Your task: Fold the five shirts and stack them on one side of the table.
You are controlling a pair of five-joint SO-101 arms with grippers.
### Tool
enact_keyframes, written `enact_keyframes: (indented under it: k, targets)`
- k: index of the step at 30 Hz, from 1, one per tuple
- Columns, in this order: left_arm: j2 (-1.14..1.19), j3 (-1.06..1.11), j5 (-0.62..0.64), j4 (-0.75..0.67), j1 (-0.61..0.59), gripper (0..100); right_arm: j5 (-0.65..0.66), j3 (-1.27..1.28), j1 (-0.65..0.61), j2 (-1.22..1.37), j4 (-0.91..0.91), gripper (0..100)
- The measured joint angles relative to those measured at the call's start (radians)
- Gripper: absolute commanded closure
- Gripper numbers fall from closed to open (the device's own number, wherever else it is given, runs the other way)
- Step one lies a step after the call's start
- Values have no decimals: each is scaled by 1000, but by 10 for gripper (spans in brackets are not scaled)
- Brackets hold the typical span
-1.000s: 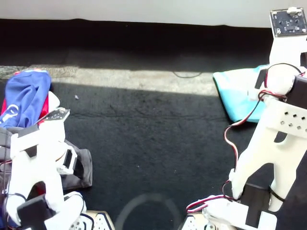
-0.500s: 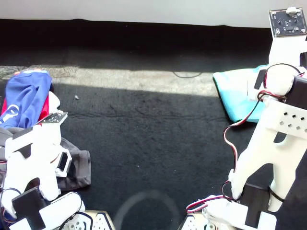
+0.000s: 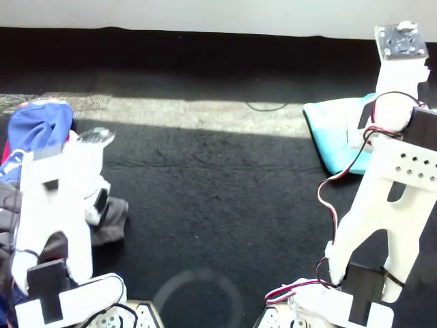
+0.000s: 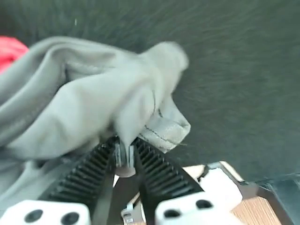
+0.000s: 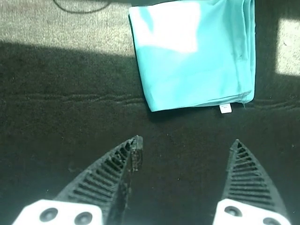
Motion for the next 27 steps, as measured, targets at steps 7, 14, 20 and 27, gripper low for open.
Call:
enact_keyframes:
  k: [7,14,20,27]
  targets:
    - [0,-476,120,235,241,991,0,112,0,0,0,715]
    - [8,-931,146,244,457,991,-2,245,0,0,-14,715]
    - [11,-1227,146,146,638,991,-3,391,72,0,-103,715]
    - [12,-1272,146,-133,790,991,9,582,209,-38,-196,715]
